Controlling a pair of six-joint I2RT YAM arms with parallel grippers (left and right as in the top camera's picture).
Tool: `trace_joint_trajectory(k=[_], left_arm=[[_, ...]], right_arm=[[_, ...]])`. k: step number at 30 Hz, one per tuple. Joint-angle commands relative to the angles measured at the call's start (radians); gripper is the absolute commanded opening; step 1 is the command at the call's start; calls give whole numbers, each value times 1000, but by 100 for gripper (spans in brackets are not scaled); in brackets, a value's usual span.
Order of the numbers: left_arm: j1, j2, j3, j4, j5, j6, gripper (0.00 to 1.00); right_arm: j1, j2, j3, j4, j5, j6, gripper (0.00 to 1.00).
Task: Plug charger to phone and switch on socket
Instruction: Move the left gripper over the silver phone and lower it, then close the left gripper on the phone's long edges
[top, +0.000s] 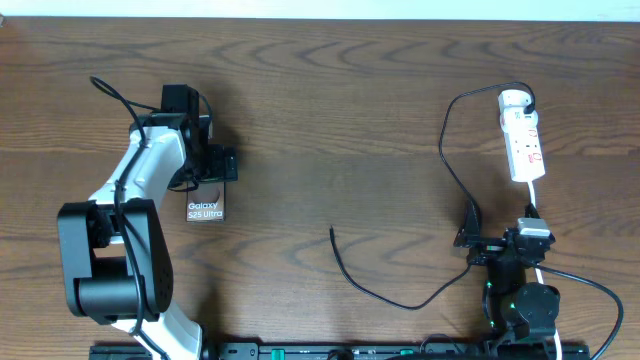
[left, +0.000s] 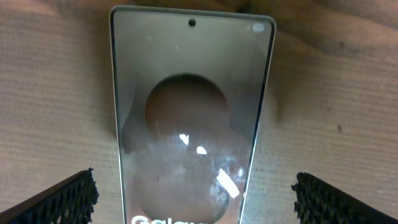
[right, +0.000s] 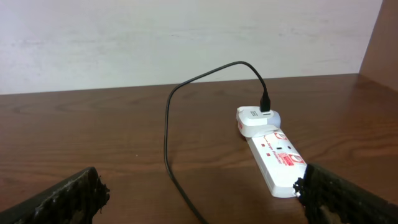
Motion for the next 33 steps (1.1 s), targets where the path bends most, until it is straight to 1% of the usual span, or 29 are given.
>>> trace_joint_trajectory(k=[1, 7, 10, 16, 23, 33], left_arm=[[5, -3, -19, 23, -3, 21, 99], [5, -3, -19, 33, -2, 22, 99], [5, -3, -22, 32, -2, 44, 99], [5, -1, -37, 36, -2, 44, 99], [4, 2, -77, 79, -2, 44, 99], [5, 4, -93, 84, -2, 44, 99]], right_arm=[[-3, -5, -1, -4, 12, -9, 99], [-3, -5, -1, -4, 12, -9, 99], [-3, -5, -1, -4, 12, -9, 99], [-3, -5, -1, -4, 12, -9, 99], [-3, -5, -1, -4, 12, -9, 99], [-3, -5, -1, -4, 12, -9, 99]])
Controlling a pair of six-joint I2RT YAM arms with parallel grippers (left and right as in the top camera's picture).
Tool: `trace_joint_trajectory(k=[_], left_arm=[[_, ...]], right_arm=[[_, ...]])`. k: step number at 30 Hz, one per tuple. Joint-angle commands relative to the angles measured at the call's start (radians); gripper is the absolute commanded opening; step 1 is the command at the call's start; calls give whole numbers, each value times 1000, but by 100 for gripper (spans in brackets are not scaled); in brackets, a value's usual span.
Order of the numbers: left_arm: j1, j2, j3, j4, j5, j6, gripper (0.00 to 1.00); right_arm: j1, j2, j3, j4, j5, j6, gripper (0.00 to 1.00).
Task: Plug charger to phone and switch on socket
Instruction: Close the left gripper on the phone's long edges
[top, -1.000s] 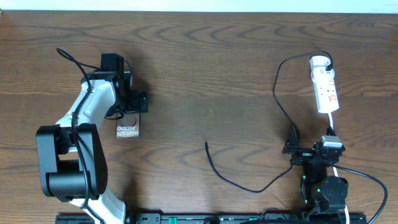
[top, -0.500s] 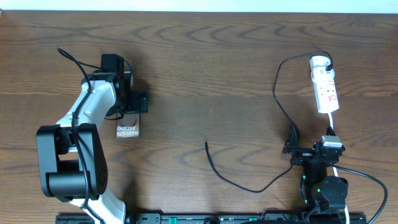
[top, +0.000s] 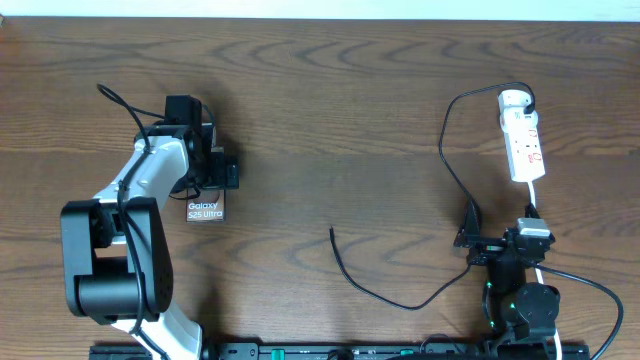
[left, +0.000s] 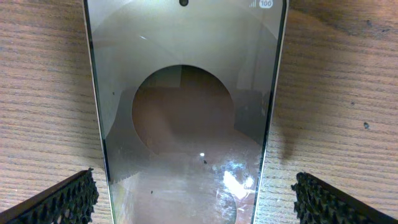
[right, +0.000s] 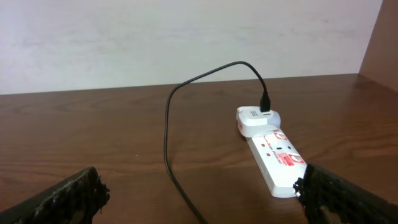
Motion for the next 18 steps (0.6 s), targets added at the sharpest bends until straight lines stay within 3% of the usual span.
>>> trace_joint_trajectory(k=[1, 18], left_arm=[[5, 4, -19, 6, -2, 7, 99], [4, 10, -55, 35, -43, 7, 99]], right_arm=[[-3, -5, -1, -4, 12, -9, 99], [-3, -5, -1, -4, 12, -9, 99]])
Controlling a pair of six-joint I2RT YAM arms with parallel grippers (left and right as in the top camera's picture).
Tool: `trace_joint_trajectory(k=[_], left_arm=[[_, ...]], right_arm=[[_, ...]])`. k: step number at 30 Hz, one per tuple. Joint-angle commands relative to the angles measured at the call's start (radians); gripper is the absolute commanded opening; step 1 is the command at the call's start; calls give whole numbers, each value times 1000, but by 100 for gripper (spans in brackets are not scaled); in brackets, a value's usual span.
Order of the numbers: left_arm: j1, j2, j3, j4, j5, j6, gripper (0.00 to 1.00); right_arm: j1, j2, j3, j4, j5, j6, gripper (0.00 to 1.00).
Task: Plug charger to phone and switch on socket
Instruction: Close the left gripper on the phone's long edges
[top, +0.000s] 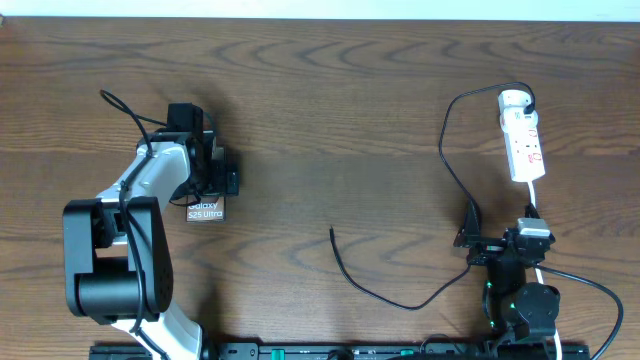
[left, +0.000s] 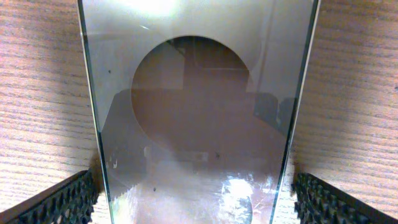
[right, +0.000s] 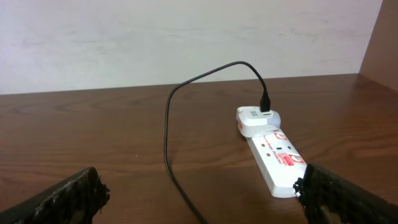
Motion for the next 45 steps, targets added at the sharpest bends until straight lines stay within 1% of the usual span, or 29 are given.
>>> trace_joint_trajectory(k=[1, 28, 38, 39, 41, 45], left_arm=[[4, 10, -5, 2, -20, 7, 99], [5, 10, -20, 2, -21, 10, 98], [5, 10, -20, 2, -20, 10, 100], [5, 10, -20, 2, -20, 10, 99], [5, 10, -20, 2, -21, 10, 95], [5, 10, -20, 2, -20, 10, 92]], right_arm=[[-3, -5, -1, -4, 12, -9, 99], [-3, -5, -1, -4, 12, -9, 99], [-3, -5, -1, -4, 12, -9, 99], [-3, -5, -1, -4, 12, -9, 99], [-3, -5, -1, -4, 12, -9, 99], [-3, -5, -1, -4, 12, -9, 99]])
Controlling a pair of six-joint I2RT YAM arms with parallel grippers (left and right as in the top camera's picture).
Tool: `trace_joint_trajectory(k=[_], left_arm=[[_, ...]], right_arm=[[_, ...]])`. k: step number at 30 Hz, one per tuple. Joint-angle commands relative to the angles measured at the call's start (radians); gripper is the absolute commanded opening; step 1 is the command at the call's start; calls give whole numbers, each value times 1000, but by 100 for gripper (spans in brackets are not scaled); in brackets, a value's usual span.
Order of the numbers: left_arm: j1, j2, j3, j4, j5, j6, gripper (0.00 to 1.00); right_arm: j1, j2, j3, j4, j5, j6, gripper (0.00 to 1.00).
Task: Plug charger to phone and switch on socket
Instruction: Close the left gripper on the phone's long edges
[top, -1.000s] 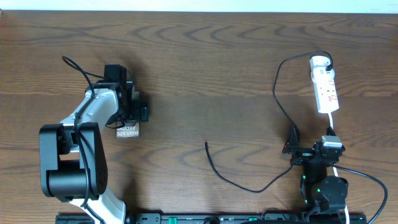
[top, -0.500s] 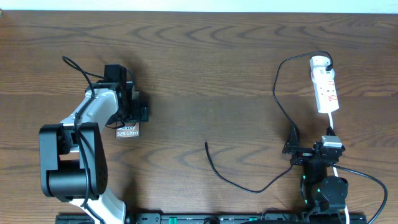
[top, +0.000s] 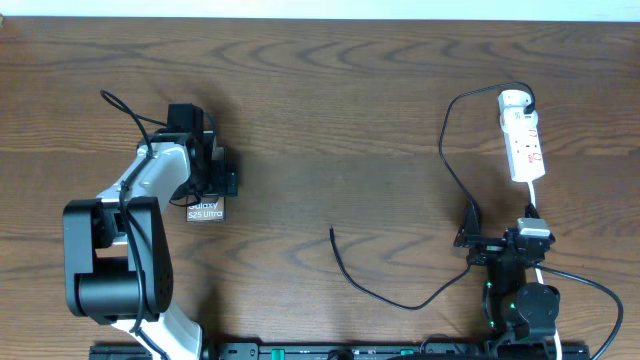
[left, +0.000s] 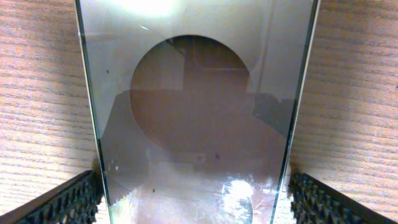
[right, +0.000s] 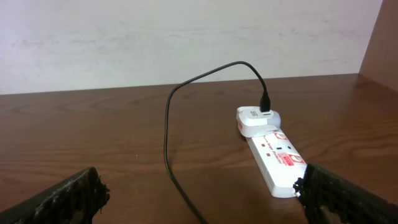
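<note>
A phone (left: 194, 112) lies screen up on the wooden table, its lower end marked "Galaxy S25 Ultra" (top: 205, 210) showing in the overhead view. My left gripper (top: 205, 180) is down over its upper part. In the left wrist view the gripper (left: 194, 200) is open astride the phone. The left finger (left: 62, 200) is at the phone's edge, and a thin strip of wood shows by the right one. The black charger cable ends loose (top: 333, 231) mid-table. It runs to the white adapter (right: 256, 118) in the white power strip (top: 522, 135). My right gripper (top: 505, 245) rests open.
The cable (right: 168, 143) loops up from the adapter and passes across the table between the right fingers (right: 68, 198). The power strip (right: 278, 163) lies at the far right, and a pale wall runs behind the table's back edge.
The left fingers have drawn in a little toward the phone's long sides. The phone, the cable and the right arm are where they were.
The left gripper first hung open above the phone, whose whole top end was in view. Then it was closer, with only the camera hole at the frame's top. Then it stood low astride the screen, where it remains, its fingers slightly narrower. The right arm stayed parked throughout.
</note>
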Motion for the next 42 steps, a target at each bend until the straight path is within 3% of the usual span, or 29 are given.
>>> trace_joint_trajectory(k=[1, 6, 14, 18, 28, 32, 42], left_arm=[[5, 10, -16, -2, -20, 7, 90], [5, 10, -16, -2, -20, 7, 77], [5, 10, -16, 2, -20, 7, 77], [5, 10, -16, 2, -21, 7, 69], [5, 10, -16, 2, -20, 7, 40], [5, 10, -15, 22, -20, 7, 8], [4, -41, 78, 76, -3, 6, 7]], right_arm=[[-3, -5, -1, -4, 12, -9, 99], [-3, -5, -1, -4, 12, -9, 99], [-3, -5, -1, -4, 12, -9, 99], [-3, -5, -1, -4, 12, -9, 99], [-3, -5, -1, -4, 12, -9, 99], [-3, -5, -1, -4, 12, -9, 99], [-3, -5, -1, -4, 12, -9, 99]])
